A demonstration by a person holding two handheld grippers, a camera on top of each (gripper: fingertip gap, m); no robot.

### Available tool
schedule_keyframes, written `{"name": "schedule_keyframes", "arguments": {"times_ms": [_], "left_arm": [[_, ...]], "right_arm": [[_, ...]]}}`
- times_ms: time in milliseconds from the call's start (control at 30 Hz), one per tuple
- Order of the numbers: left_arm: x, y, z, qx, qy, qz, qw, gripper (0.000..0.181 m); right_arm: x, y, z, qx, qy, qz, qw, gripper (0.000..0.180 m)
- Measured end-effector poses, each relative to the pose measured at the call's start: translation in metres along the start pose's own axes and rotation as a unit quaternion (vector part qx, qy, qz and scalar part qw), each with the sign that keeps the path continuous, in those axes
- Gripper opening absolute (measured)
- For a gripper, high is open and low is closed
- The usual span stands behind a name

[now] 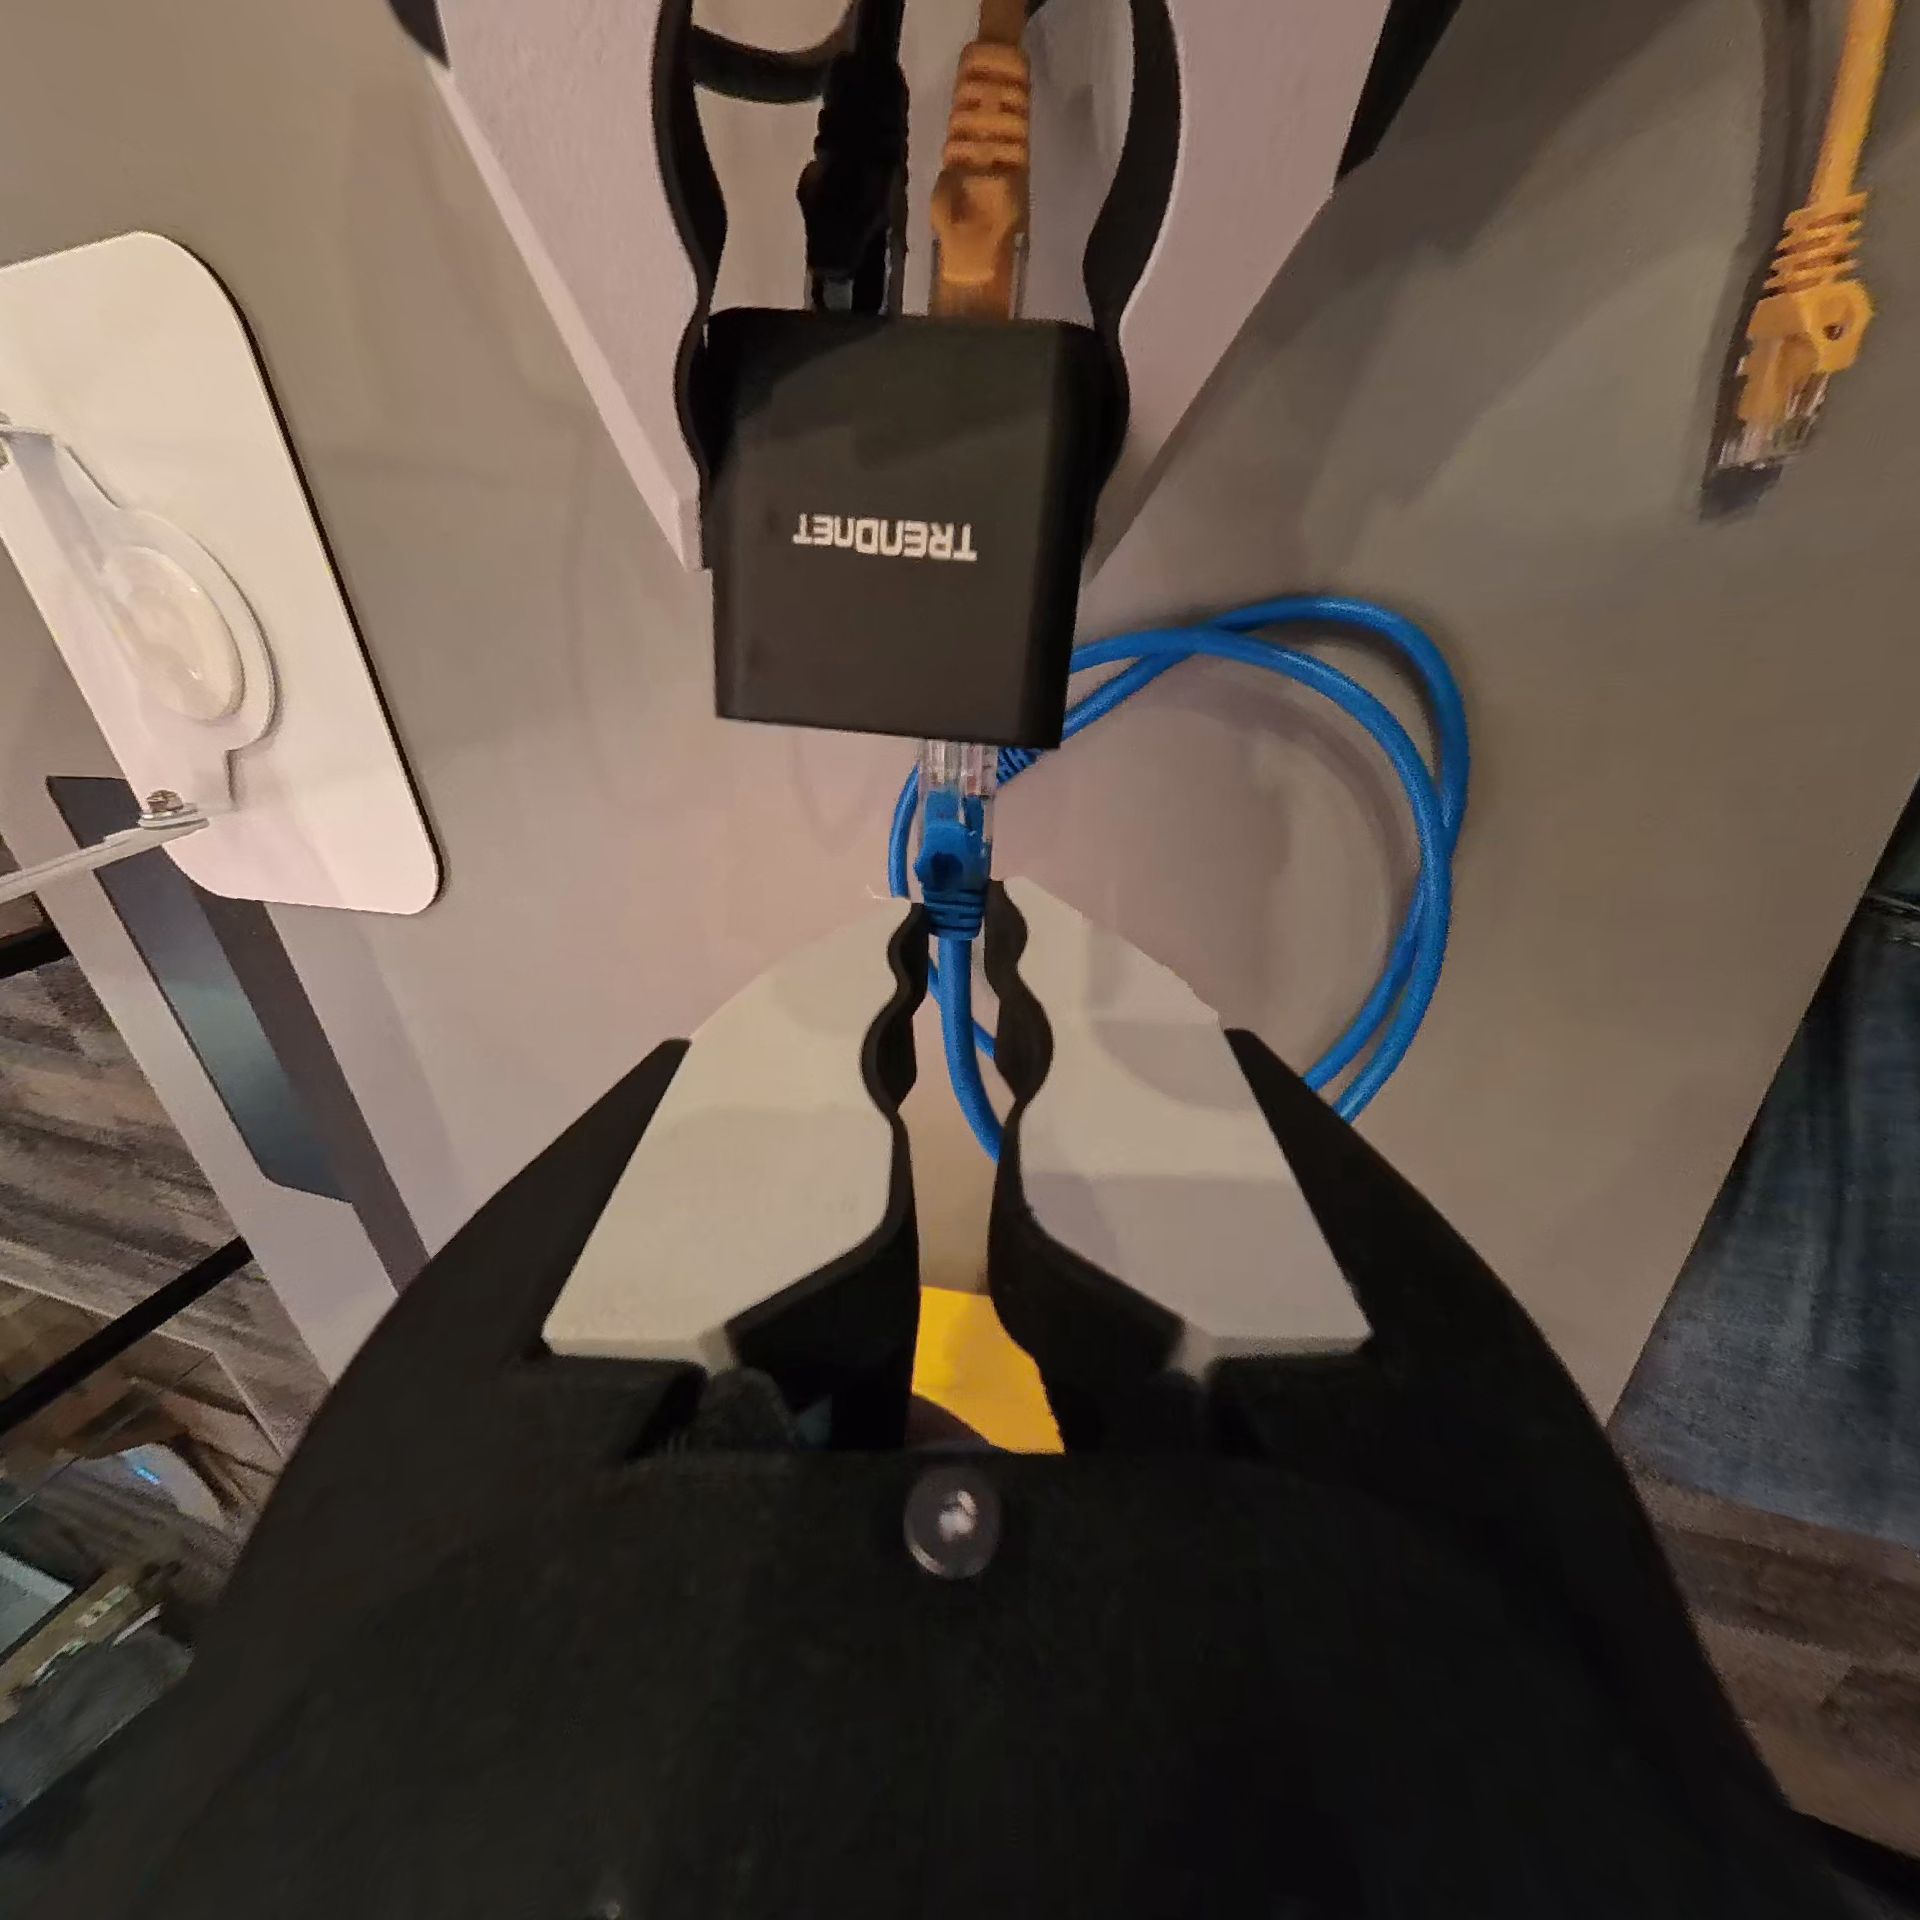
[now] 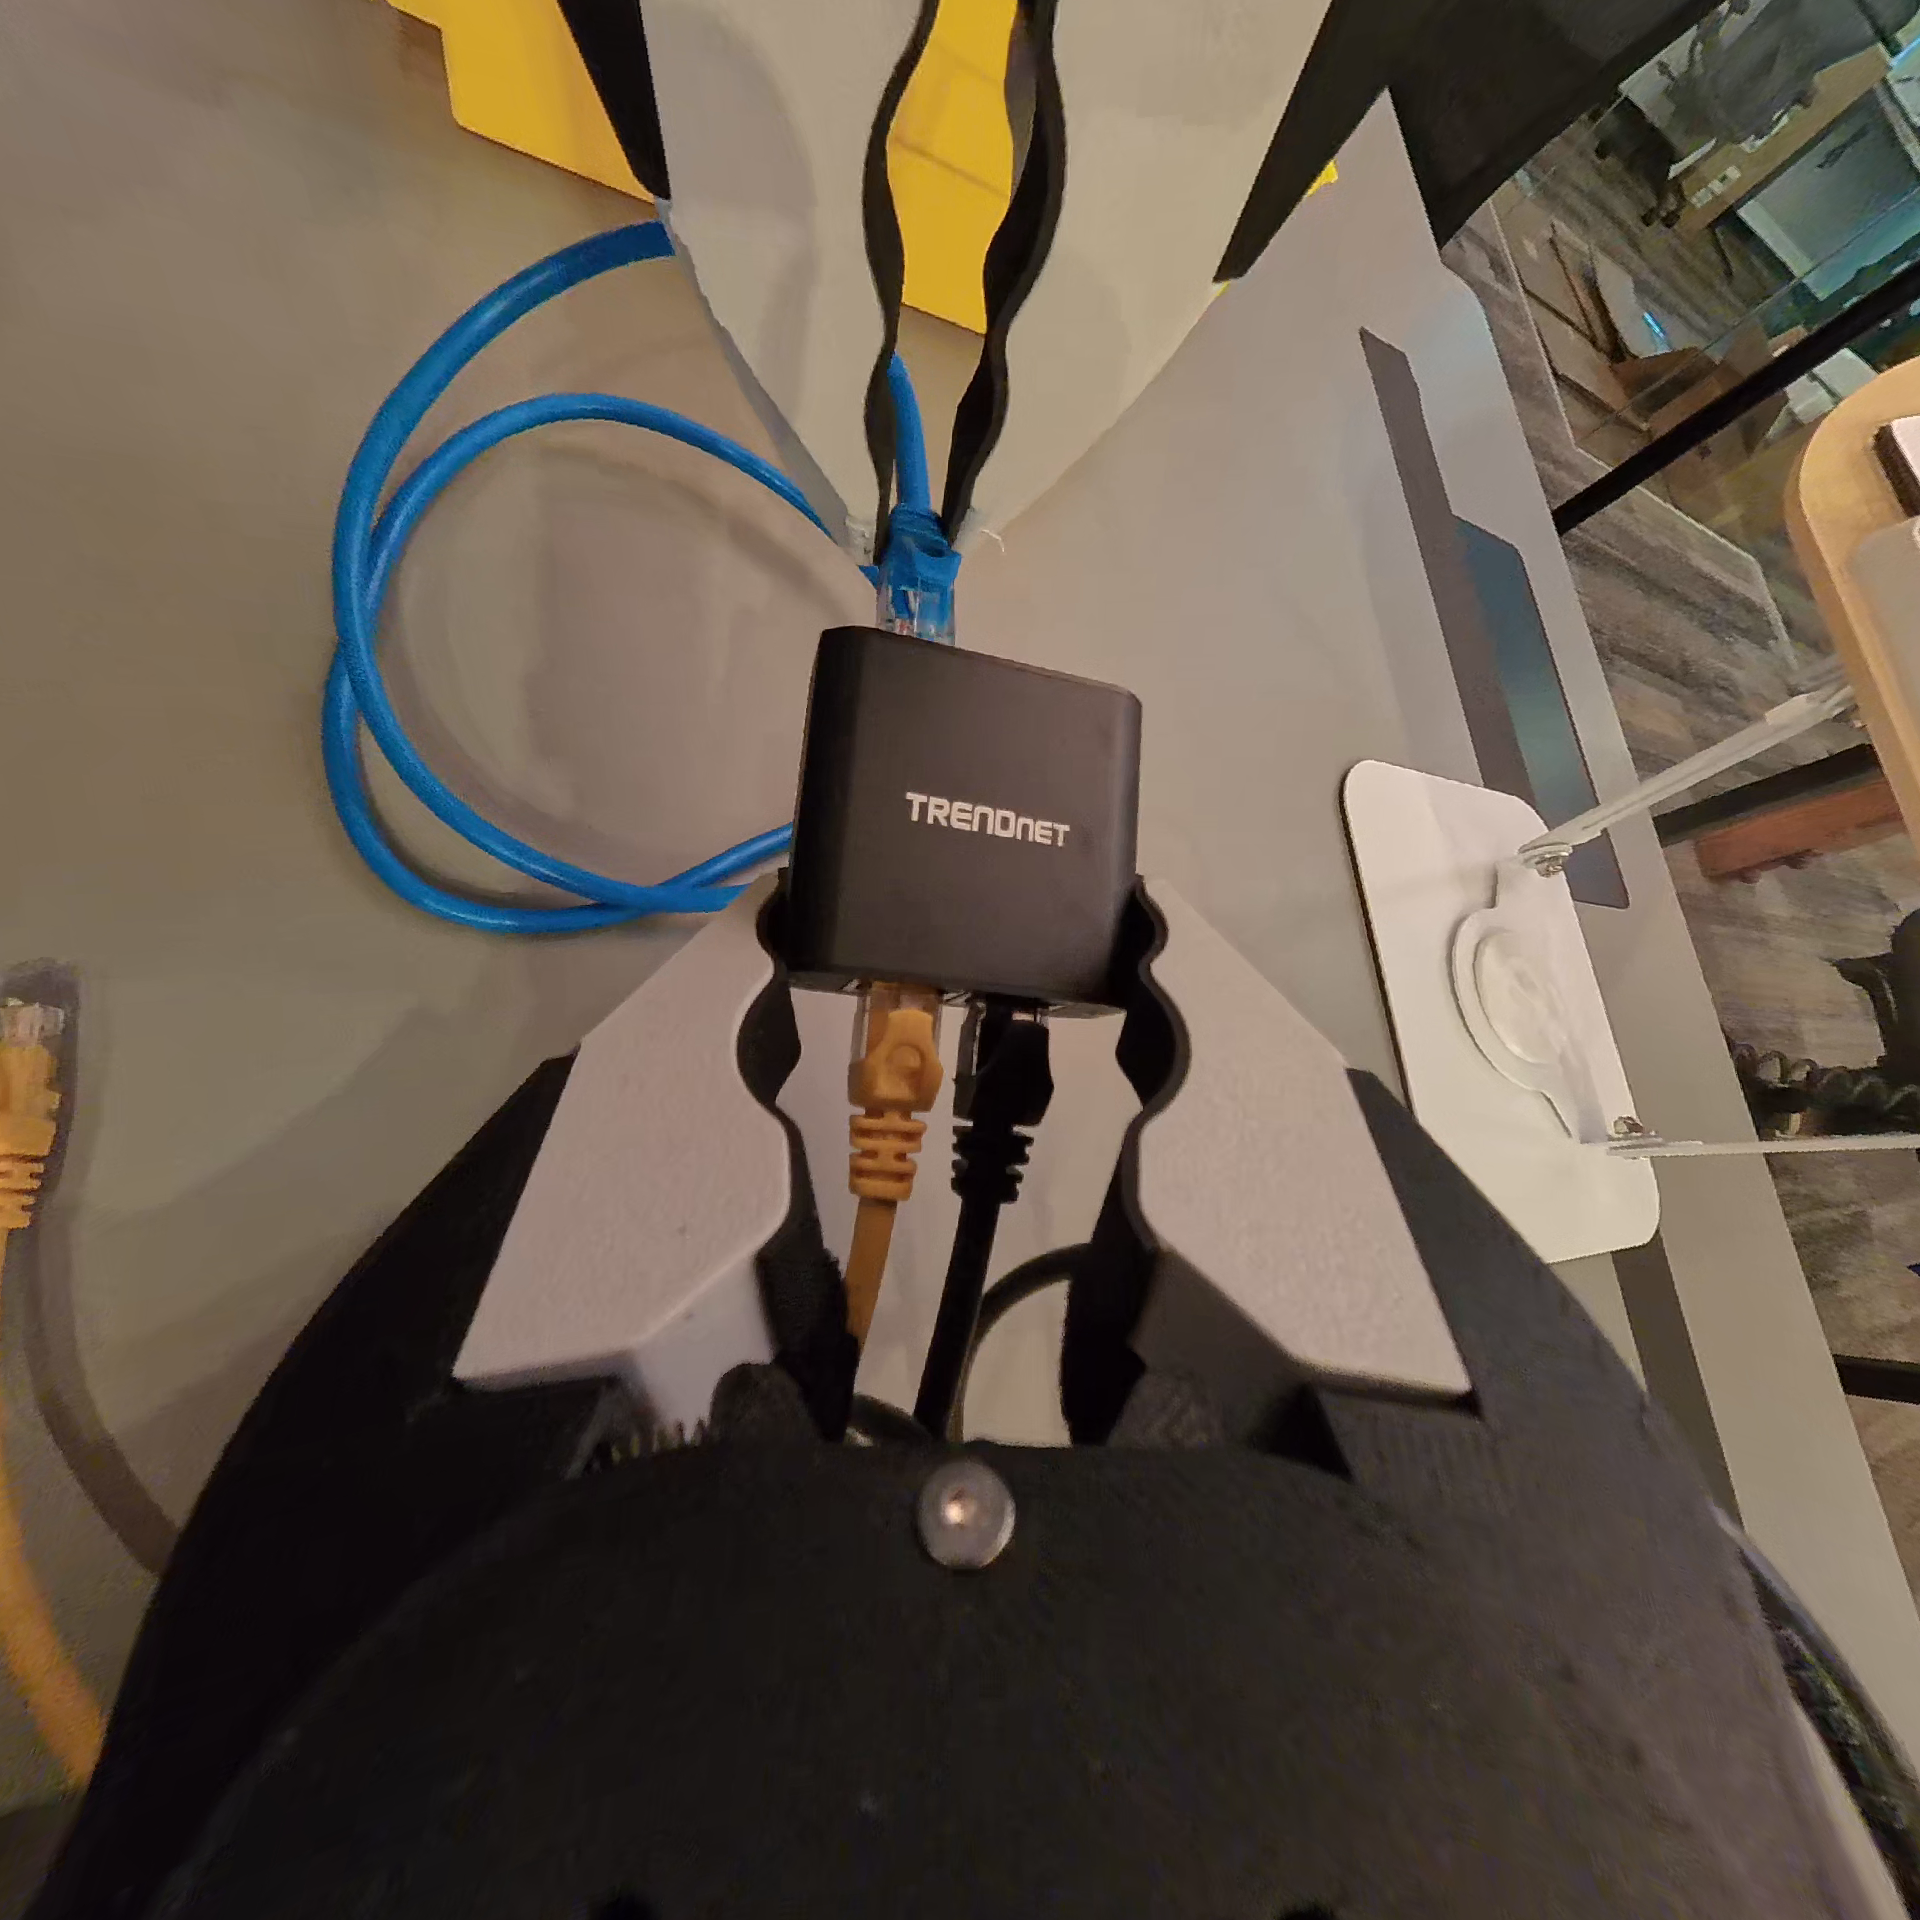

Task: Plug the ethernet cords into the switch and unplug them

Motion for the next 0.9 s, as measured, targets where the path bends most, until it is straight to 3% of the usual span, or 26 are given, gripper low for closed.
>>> {"name": "schedule_keyframes", "arguments": {"times_ms": [800, 900], "left_arm": [[-0.001, -0.001, 0.007, 0.010, -0.079, 0.038, 0.996, 0.008], [0.010, 0.000, -0.001, 0.044, -0.093, 0.099, 0.990, 0.011]], "right_arm": [[-0.009, 0.000, -0.002, -0.010, -0.013, -0.016, 1.000, 0.060], [-0.002, -0.004, 0.004, -0.028, 0.007, -0.002, 1.000, 0.060]]}}
Point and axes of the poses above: each gripper's, where its closed fingertips meet, x back along the fingers, y out of its underside, z = x × y across the jaws, the point moved 4 cm from there along x, back along the fingers, and after that the axes turned 2 degrees about x, right-handed, at the moved point
